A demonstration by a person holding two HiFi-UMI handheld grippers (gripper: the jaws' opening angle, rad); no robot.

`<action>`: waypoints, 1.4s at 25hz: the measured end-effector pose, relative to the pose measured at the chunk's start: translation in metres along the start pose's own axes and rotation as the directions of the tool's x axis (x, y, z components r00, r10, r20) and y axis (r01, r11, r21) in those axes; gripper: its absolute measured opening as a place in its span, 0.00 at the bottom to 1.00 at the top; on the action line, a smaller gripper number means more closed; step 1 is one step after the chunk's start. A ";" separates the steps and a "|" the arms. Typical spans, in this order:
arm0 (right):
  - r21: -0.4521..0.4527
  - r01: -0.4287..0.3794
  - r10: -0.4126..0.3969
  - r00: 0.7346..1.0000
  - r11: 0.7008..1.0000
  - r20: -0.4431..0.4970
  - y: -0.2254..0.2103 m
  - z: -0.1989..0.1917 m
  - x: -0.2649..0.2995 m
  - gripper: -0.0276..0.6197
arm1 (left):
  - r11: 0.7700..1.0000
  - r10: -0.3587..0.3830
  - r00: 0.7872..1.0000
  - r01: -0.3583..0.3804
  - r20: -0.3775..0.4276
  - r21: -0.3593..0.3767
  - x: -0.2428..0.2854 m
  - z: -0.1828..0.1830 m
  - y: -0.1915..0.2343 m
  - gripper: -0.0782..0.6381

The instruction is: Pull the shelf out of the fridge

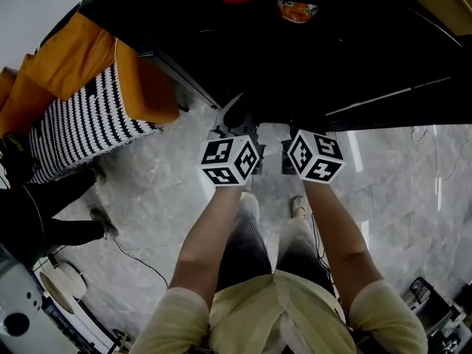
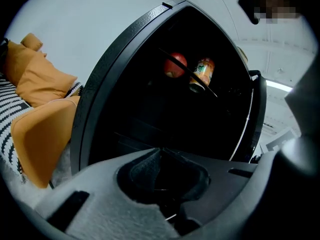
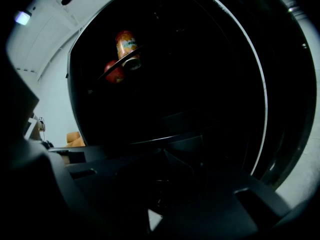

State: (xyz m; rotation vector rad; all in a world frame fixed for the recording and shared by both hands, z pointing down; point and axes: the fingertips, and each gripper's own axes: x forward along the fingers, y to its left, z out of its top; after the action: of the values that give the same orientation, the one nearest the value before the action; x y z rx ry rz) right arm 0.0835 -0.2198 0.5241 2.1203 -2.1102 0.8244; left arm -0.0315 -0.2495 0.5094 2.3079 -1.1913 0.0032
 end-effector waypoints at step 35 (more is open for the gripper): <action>0.523 -0.026 -0.048 0.991 0.852 0.127 -0.012 0.032 0.078 0.33 | 0.972 0.011 0.999 -0.020 0.040 0.234 0.021 0.023 0.014 0.16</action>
State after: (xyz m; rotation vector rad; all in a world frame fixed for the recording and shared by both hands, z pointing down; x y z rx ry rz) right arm 0.1007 -0.3030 0.5317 2.4943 -2.1094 1.4365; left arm -0.0341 -0.2825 0.5016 2.5117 -1.2886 0.1114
